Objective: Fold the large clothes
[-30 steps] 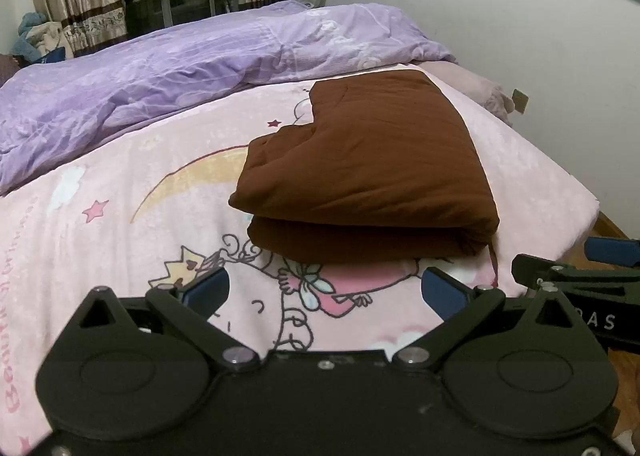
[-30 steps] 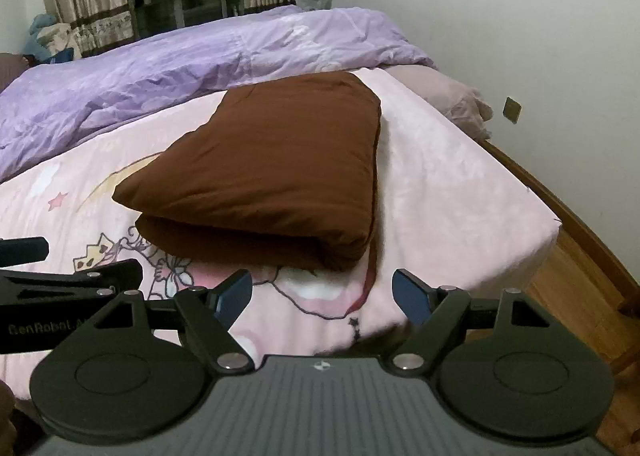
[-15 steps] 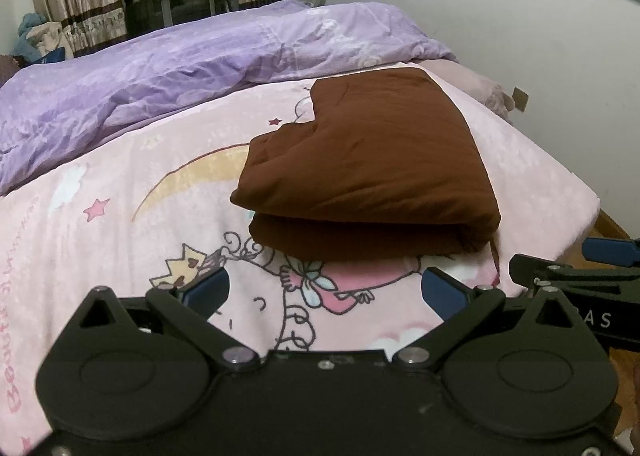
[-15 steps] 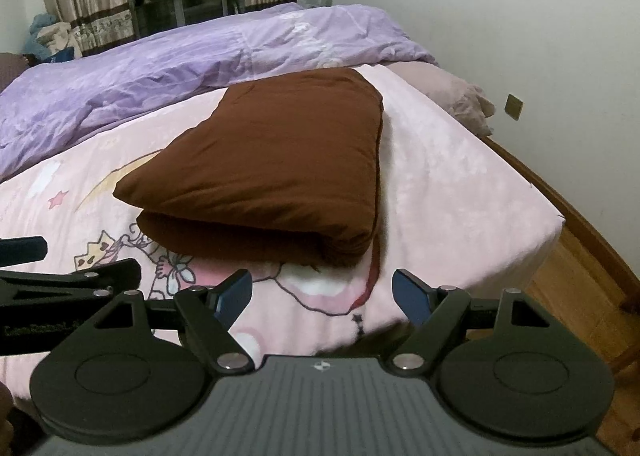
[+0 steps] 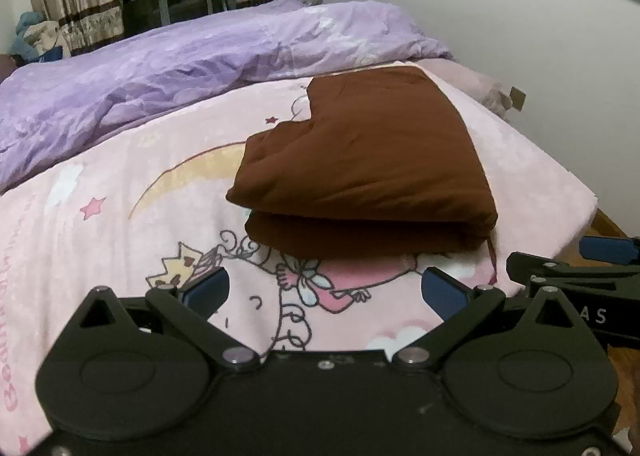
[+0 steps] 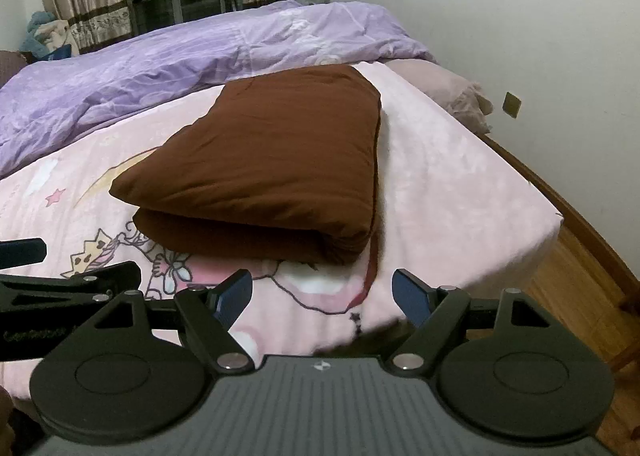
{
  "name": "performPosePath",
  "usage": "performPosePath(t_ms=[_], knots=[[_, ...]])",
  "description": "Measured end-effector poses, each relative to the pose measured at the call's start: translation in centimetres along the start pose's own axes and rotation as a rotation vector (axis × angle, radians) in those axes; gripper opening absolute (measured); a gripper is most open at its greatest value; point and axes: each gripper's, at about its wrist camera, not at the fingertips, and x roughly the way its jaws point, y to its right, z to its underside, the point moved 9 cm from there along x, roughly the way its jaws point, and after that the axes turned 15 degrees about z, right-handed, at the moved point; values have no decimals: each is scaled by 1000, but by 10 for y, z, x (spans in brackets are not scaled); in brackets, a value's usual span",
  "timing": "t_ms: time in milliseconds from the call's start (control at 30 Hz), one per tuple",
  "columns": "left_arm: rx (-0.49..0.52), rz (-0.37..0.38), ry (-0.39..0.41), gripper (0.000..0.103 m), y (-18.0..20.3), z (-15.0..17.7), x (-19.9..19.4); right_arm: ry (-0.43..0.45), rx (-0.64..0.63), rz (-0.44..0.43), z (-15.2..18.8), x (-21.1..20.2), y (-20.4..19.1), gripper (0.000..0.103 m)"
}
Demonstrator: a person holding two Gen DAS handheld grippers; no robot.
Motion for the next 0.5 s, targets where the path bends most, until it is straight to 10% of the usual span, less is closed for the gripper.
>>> performPosePath(t_ms=[500], knots=[[23,-11,27,103,1,0,-4,-10,-11,2,2,3,-1,93]])
